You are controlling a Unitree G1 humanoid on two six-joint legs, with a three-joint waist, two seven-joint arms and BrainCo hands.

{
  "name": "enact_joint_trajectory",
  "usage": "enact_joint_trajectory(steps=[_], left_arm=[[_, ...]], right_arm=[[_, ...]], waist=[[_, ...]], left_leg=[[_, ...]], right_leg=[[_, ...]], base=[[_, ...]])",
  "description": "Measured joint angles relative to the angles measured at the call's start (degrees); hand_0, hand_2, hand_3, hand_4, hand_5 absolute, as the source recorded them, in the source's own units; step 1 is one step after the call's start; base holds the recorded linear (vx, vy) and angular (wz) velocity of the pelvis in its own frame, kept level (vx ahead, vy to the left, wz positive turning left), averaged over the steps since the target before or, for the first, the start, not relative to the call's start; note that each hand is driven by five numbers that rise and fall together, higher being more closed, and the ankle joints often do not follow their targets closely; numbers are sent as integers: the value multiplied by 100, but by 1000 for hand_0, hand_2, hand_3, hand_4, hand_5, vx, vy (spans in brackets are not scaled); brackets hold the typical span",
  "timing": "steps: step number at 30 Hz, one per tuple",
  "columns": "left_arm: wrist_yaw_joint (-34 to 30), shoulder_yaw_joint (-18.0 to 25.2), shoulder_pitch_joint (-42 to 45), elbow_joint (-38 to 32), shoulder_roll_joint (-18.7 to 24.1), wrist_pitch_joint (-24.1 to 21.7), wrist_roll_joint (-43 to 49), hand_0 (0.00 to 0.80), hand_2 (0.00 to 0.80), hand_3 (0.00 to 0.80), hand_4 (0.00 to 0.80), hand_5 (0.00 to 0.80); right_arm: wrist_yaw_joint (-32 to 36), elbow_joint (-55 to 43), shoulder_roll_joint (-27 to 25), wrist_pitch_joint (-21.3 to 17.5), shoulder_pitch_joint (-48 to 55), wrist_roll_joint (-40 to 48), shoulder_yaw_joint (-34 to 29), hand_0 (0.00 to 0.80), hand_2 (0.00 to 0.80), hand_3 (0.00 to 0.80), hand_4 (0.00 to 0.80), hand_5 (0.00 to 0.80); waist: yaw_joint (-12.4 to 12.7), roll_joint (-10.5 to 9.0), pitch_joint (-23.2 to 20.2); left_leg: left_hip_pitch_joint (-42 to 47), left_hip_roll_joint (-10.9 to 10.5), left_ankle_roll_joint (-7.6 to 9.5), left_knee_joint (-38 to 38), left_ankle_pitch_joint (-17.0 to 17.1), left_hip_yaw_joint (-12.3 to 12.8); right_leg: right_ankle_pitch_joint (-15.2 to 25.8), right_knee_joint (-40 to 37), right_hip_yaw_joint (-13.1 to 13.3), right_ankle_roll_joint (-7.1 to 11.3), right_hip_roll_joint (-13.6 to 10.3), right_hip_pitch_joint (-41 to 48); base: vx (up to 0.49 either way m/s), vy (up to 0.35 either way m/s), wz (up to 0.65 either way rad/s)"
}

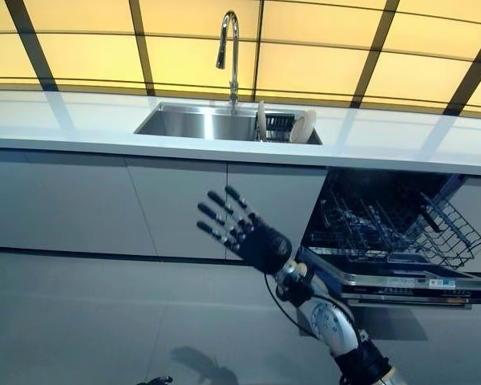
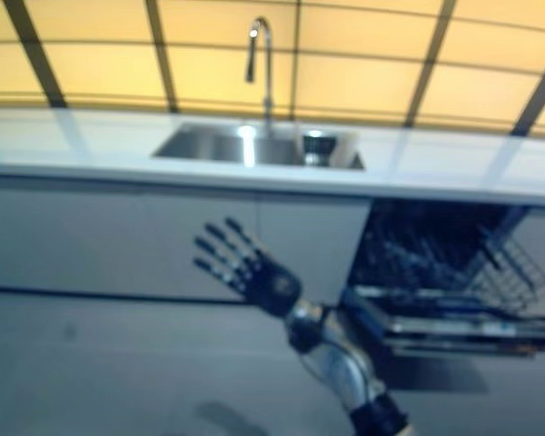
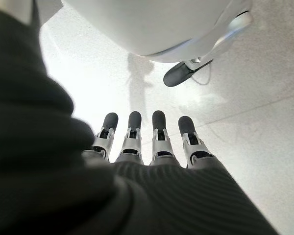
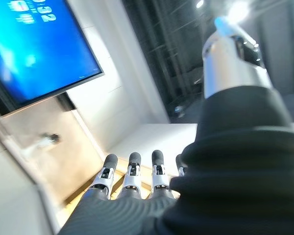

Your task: Take plates into dishwasher

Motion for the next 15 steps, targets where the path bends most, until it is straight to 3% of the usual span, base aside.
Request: enact_joint_trajectory(steps=[3,6,8,10,12,13,15], left_arm=[[50,-3,-66,81,-44,-63,-46,0,0,0,0,0],[124,-1,-162,272,-92,-106,-55,0,0,0,0,0],[156,-1,-295,479,-122,-190,-59,0,0,0,0,0],[163,-3,-419,626,-143,-193,-57,0,0,0,0,0],[165,2,-483,667,-201,-179,-58,0,0,0,0,0],[165,-1,-499,691,-200,-149,-59,0,0,0,0,0],[166,20,-515,755,-158,-100,-104,0,0,0,0,0]], right_arm=[[-616,-185,-107,-536,-95,-329,-230,0,0,0,0,0],[-1378,-205,-328,-1113,-269,-1402,-545,0,0,0,0,0],[-2076,-203,-668,-1440,-555,-2272,-844,0,0,0,0,0],[-2520,-200,-851,-1628,-743,-2603,-1061,0,0,0,0,0],[-2817,-200,-1054,-1658,-916,-2718,-1144,0,0,0,0,0],[-2945,-200,-1161,-1658,-1012,-2735,-1141,0,0,0,0,0],[-3197,-203,-1393,-1657,-1376,-2784,-1186,0,0,0,0,0]], waist=[[111,-23,7],[106,-88,60],[106,-119,147],[81,-93,264],[73,161,426],[67,201,459],[42,156,475]], left_leg=[[-10,-87,66,2,-24,83],[1,-271,199,12,-42,72],[-4,-488,380,28,-72,-88],[15,-616,527,26,-90,-82],[63,-445,611,25,-104,-78],[122,-406,635,22,-104,-96],[116,-413,679,21,-114,-132]], right_leg=[[-51,185,0,62,-132,-164],[-167,463,23,184,-310,-293],[-304,832,120,407,-542,-515],[-244,1420,155,567,-695,-730],[201,2087,134,672,-616,-1098],[220,2289,124,761,-604,-1236],[49,2335,123,746,-602,-1350]], base=[[10,153,-17],[21,175,-5],[46,202,-12],[97,155,-10],[165,54,-10],[198,-19,-2],[279,-48,10]])
